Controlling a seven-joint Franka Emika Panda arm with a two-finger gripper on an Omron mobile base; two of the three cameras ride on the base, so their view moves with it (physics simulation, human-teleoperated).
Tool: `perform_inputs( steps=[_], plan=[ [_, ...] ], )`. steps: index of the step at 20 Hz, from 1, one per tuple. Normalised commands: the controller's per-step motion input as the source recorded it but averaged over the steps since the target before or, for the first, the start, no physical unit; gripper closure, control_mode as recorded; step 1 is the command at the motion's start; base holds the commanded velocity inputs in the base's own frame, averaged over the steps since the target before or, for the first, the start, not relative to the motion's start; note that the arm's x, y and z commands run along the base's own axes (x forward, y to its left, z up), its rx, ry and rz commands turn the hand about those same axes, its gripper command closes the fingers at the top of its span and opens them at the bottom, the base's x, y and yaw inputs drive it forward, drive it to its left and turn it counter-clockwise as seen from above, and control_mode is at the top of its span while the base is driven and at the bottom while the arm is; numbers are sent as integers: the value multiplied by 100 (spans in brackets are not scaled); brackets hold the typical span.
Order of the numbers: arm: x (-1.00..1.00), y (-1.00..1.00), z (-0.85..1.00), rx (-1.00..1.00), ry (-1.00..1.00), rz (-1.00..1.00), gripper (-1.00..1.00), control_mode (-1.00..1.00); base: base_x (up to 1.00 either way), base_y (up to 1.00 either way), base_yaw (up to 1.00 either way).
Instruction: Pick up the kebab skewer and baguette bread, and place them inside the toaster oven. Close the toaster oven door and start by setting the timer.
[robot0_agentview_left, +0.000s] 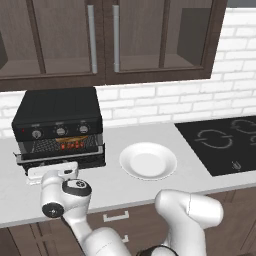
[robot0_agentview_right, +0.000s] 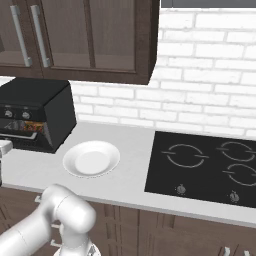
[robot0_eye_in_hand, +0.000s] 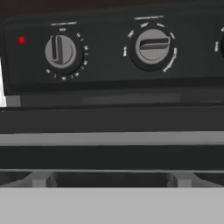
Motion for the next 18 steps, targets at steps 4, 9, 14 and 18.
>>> perform_inputs(
  steps=[4,9,14,18],
  plan=[
    [43,-7,31,5,1,0,-100,-100,0,0,0],
    [31,-4,24,3,0,0,-100,-100,0,0,0],
    [25,0,16,1,0,0,-100,-100,0,0,0],
    [32,0,18,2,0,0,-100,-100,0,0,0]
  ],
)
